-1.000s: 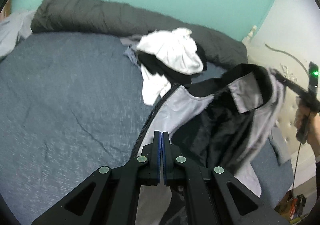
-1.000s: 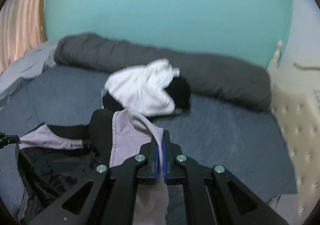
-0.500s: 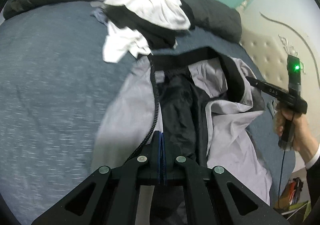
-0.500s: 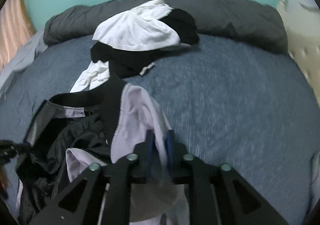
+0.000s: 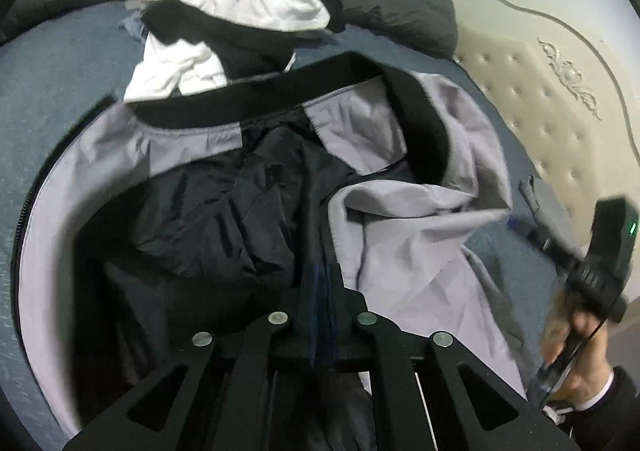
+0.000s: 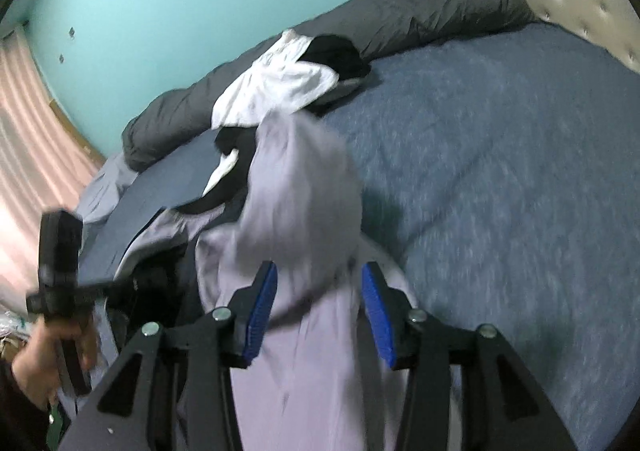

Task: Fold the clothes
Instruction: 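Lay the jacket on the bed and open the left tool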

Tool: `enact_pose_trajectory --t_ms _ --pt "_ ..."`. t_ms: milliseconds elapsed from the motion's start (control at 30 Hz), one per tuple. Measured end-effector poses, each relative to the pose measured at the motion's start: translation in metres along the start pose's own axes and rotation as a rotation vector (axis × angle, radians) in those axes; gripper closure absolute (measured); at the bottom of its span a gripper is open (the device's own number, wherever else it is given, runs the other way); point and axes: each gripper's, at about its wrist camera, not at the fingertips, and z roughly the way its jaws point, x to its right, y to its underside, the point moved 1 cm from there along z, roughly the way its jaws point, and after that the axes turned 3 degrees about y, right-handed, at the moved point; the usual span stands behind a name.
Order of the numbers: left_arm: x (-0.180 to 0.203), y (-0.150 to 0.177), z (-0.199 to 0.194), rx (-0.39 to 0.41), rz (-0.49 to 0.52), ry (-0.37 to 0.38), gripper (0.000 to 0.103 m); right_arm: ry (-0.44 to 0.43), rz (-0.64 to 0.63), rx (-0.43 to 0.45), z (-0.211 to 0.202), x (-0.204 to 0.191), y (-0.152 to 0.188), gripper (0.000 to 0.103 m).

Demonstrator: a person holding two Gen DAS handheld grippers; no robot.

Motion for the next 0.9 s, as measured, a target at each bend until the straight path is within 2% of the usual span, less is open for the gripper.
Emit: enact_pose_trajectory --t_ms 100,233,333,433,700,800,900 --pt "-0.013 0.006 -0.03 0.027 -0.012 -0.039 0.082 -0.036 0.019 -0.005 -0.009 -0.001 0.023 0.058" --pt "-0.052 0.016 -0.069 0.052 -0.068 -0.092 0.061 -0.077 0.049 -0.003 -0.02 -0.002 0.045 0.058" --pt "-0.083 0.031 -0.096 0.064 -0.114 -0.133 0.056 -0.119 0.088 0.024 -0.031 0.0 0.06 0.058" --pt "-0.107 0.047 -0.106 0.058 -0.132 -0.16 0.05 -0.132 0.111 0.045 -0.04 0.002 0.075 0.058" --pt "-0.134 0.087 -0.103 0.054 -0.196 -0.109 0.044 -0.15 0.093 0.044 -0.041 -0.001 0.082 0.058" --pt "-0.129 0.096 -0.096 0.034 -0.195 -0.072 0.043 -0.157 0.098 0.044 -0.041 0.001 0.084 0.058" --pt "-0.12 0.102 -0.088 0.002 -0.164 -0.076 0.045 -0.159 0.104 0.045 -0.042 0.002 0.085 0.058"
